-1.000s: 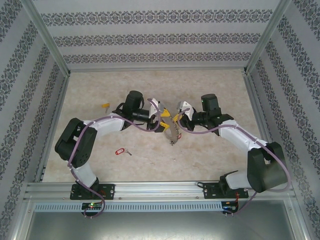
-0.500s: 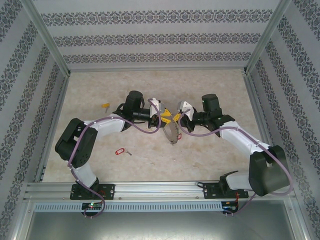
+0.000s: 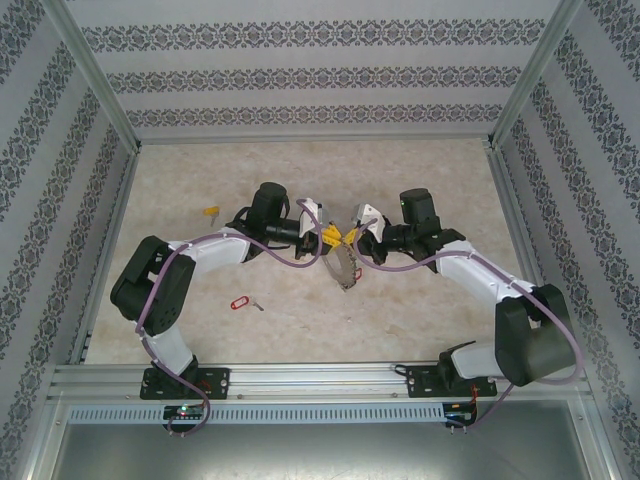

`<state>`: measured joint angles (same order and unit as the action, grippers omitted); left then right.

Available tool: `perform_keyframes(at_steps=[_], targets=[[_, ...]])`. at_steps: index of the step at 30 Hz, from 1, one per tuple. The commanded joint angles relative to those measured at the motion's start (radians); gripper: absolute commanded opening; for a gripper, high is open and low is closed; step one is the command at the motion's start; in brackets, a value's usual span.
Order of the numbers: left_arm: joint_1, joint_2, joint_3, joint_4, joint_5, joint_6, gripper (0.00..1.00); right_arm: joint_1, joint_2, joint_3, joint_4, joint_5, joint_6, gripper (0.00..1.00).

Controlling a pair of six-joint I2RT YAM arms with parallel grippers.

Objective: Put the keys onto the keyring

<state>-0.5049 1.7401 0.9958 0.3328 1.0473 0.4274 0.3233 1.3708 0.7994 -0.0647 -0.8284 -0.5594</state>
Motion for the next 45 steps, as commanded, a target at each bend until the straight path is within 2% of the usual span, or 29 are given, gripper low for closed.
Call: perform_keyframes(at_steps=[1, 8, 13, 16, 18, 21, 22, 24, 26, 32, 35, 37, 40, 45], targets=[[-0.014, 0.015, 0.032, -0.029, 0.053, 0.027, 0.23, 0.003, 0.016, 0.040, 0.047, -0.076, 0.032, 0.00], [-0.014, 0.029, 0.032, -0.023, 0.031, 0.033, 0.22, 0.008, 0.025, 0.051, 0.060, -0.083, 0.036, 0.00], [-0.013, 0.016, 0.023, -0.019, 0.017, 0.051, 0.11, 0.010, 0.011, 0.033, 0.101, -0.045, 0.048, 0.00], [-0.013, 0.017, 0.052, -0.116, 0.036, 0.113, 0.00, 0.013, 0.016, 0.035, 0.101, -0.046, 0.052, 0.00], [-0.013, 0.021, 0.060, -0.140, 0.048, 0.130, 0.00, 0.016, 0.016, 0.033, 0.107, -0.043, 0.055, 0.00], [-0.012, 0.009, 0.014, -0.034, 0.016, 0.087, 0.00, 0.019, 0.020, 0.032, 0.099, -0.030, 0.054, 0.00], [-0.011, 0.005, 0.000, 0.001, -0.002, 0.066, 0.00, 0.021, 0.020, 0.030, 0.093, -0.017, 0.055, 0.03], [-0.008, -0.002, -0.012, 0.028, -0.023, 0.050, 0.00, 0.022, 0.011, 0.016, 0.092, 0.023, 0.047, 0.36], [-0.005, -0.002, -0.007, 0.021, -0.052, 0.032, 0.00, 0.035, -0.015, -0.007, 0.068, 0.074, -0.013, 0.55], [0.008, -0.020, -0.043, 0.077, -0.057, 0.004, 0.00, 0.021, -0.083, -0.053, 0.028, 0.103, -0.057, 0.58], [0.019, -0.046, -0.074, 0.125, -0.078, -0.009, 0.00, 0.001, -0.117, -0.068, 0.039, 0.088, -0.022, 0.58], [0.020, -0.065, -0.072, 0.096, -0.096, 0.013, 0.00, -0.008, -0.145, -0.071, 0.036, 0.093, -0.006, 0.58], [0.022, -0.094, -0.090, 0.089, -0.122, 0.032, 0.00, -0.024, -0.188, -0.114, 0.140, 0.140, 0.060, 0.58], [0.048, -0.152, -0.104, 0.088, -0.127, 0.035, 0.00, -0.033, -0.207, -0.121, 0.208, 0.266, 0.124, 0.57]])
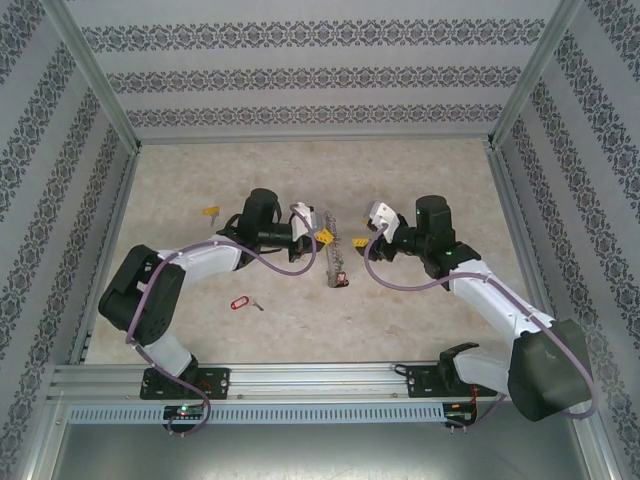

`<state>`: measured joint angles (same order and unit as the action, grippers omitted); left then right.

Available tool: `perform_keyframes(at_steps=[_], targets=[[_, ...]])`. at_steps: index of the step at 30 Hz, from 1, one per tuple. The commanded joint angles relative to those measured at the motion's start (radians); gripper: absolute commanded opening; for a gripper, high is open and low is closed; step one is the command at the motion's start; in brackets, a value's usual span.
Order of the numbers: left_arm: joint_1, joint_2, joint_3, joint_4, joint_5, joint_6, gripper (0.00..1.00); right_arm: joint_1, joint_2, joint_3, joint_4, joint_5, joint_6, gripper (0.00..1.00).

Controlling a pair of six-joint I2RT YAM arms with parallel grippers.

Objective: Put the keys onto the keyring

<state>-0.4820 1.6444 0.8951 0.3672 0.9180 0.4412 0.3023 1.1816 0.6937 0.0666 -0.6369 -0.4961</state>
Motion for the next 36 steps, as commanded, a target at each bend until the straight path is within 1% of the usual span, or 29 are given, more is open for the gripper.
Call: perform_keyframes(at_steps=[1, 4, 8, 10, 12, 13, 14, 15, 18, 21, 22, 24, 26, 28, 31, 34, 36], targets=[[0.032, -0.068, -0.009, 0.059, 0.002, 0.019, 0.00, -0.012, -0.020, -0.018, 0.095, 0.093, 0.078, 0.57], [0.060, -0.112, -0.023, 0.086, 0.013, -0.006, 0.00, -0.011, -0.025, -0.033, 0.147, 0.111, 0.112, 0.57], [0.131, -0.159, -0.030, 0.108, 0.073, -0.102, 0.00, 0.003, 0.006, -0.015, 0.140, 0.066, 0.118, 0.57], [0.160, -0.181, -0.036, 0.099, 0.113, -0.111, 0.00, 0.018, 0.026, -0.002, 0.136, 0.030, 0.123, 0.57], [0.168, -0.212, -0.036, 0.025, 0.145, -0.039, 0.00, 0.043, 0.044, 0.014, 0.137, -0.013, 0.135, 0.57], [0.169, -0.224, -0.023, -0.042, 0.174, 0.015, 0.00, 0.057, 0.054, 0.023, 0.147, -0.035, 0.149, 0.57], [0.168, -0.228, 0.000, -0.123, 0.197, 0.051, 0.00, 0.068, 0.068, 0.036, 0.155, -0.061, 0.160, 0.57], [0.168, -0.231, 0.013, -0.168, 0.217, 0.074, 0.00, 0.074, 0.080, 0.051, 0.155, -0.080, 0.166, 0.57], [0.167, -0.252, 0.017, -0.219, 0.265, 0.118, 0.00, 0.092, 0.115, 0.108, 0.130, -0.131, 0.162, 0.54], [0.155, -0.268, 0.022, -0.298, 0.252, 0.185, 0.00, 0.107, 0.121, 0.138, 0.140, -0.141, 0.173, 0.48], [0.149, -0.273, 0.022, -0.310, 0.247, 0.198, 0.00, 0.111, 0.122, 0.146, 0.145, -0.176, 0.178, 0.47], [0.139, -0.286, 0.009, -0.297, 0.240, 0.200, 0.00, 0.133, 0.131, 0.171, 0.121, -0.227, 0.174, 0.46], [0.125, -0.297, 0.006, -0.309, 0.221, 0.221, 0.00, 0.165, 0.131, 0.190, 0.079, -0.255, 0.143, 0.49], [0.121, -0.298, 0.009, -0.320, 0.216, 0.232, 0.00, 0.191, 0.123, 0.189, 0.044, -0.231, 0.104, 0.52], [0.117, -0.294, 0.012, -0.323, 0.221, 0.238, 0.00, 0.195, 0.113, 0.156, 0.027, -0.200, 0.085, 0.53], [0.105, -0.288, 0.042, -0.398, 0.226, 0.293, 0.00, 0.192, 0.112, 0.143, -0.004, -0.198, 0.063, 0.51], [0.097, -0.294, 0.055, -0.435, 0.226, 0.326, 0.00, 0.193, 0.115, 0.150, -0.017, -0.192, 0.053, 0.46]])
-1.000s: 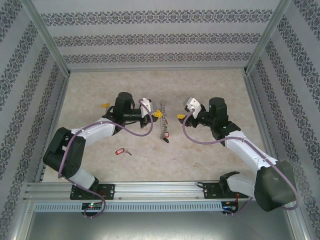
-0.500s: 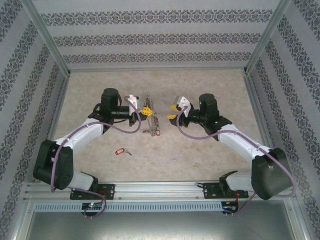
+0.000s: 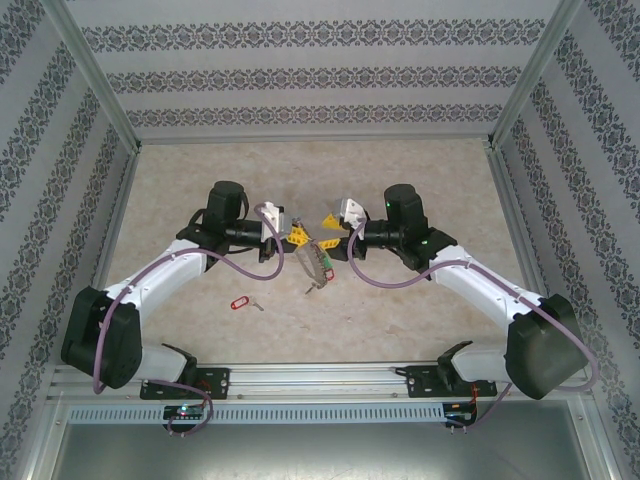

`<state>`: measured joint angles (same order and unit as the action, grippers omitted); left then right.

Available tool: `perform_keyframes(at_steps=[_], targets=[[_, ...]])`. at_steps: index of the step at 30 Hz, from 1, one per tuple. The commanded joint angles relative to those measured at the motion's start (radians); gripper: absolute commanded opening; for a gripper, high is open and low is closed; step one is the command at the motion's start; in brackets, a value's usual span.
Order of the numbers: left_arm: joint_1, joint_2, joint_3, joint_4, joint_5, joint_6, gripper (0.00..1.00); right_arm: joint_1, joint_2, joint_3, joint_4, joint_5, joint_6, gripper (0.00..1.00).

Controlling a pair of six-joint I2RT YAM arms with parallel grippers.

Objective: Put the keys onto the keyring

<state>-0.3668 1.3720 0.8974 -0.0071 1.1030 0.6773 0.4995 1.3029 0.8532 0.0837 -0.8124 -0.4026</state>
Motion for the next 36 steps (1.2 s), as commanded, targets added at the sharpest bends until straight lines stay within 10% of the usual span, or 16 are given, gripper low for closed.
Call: perform_keyframes(at_steps=[1, 17, 36], targets=[[-0.022, -0.027, 0.056, -0.071, 0.041, 0.103, 0.00, -0.004, -0.005, -0.006, -0.036, -0.015, -0.043, 0.44], [-0.102, -0.077, 0.067, -0.191, -0.036, 0.260, 0.00, 0.039, 0.023, 0.050, -0.156, 0.045, -0.173, 0.08], [-0.195, -0.151, 0.012, -0.155, -0.201, 0.382, 0.00, -0.024, 0.030, 0.039, -0.102, 0.046, -0.042, 0.25]])
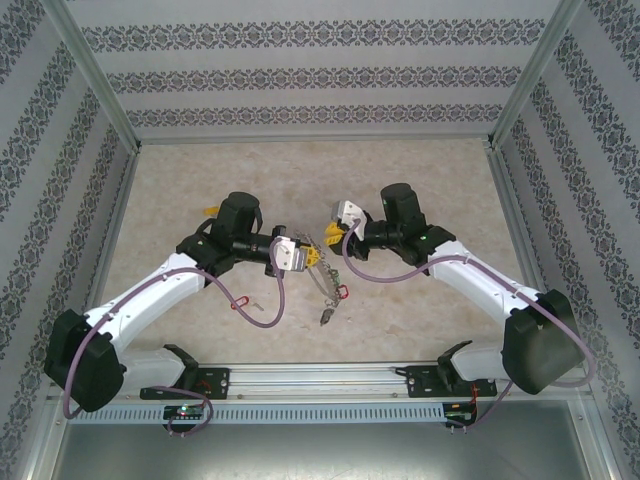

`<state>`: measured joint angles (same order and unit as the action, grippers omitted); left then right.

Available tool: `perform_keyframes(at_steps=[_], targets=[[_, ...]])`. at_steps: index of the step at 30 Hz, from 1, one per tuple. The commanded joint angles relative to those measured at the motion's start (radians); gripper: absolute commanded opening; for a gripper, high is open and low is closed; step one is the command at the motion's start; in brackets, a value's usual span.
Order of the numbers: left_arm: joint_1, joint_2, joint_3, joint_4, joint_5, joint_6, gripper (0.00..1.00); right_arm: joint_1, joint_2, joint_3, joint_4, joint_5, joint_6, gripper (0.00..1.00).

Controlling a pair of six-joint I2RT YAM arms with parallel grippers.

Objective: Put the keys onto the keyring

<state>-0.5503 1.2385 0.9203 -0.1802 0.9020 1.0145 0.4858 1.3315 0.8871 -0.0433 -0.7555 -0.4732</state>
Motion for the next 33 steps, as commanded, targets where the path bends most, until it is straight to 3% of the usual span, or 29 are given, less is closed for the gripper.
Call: perform_keyframes(at_steps=[1, 6, 12, 19, 33], targets=[[-0.013, -0.015, -0.011, 0.021, -0.003, 0.045, 0.00, -0.013, -0.003, 0.002, 0.023, -0.012, 0.028, 0.25], [-0.014, -0.008, -0.020, 0.037, -0.021, 0.034, 0.00, -0.037, -0.080, -0.047, 0.005, -0.055, 0.003, 0.26], [-0.013, -0.005, -0.027, 0.061, -0.021, 0.011, 0.00, -0.041, -0.197, -0.088, -0.069, -0.109, -0.069, 0.37], [-0.013, 0.003, -0.021, 0.088, -0.017, -0.020, 0.00, 0.023, -0.183, -0.053, -0.128, -0.093, -0.172, 0.36], [-0.012, 0.038, -0.017, 0.137, 0.036, -0.099, 0.00, 0.083, -0.181, -0.058, -0.098, -0.024, -0.182, 0.27]])
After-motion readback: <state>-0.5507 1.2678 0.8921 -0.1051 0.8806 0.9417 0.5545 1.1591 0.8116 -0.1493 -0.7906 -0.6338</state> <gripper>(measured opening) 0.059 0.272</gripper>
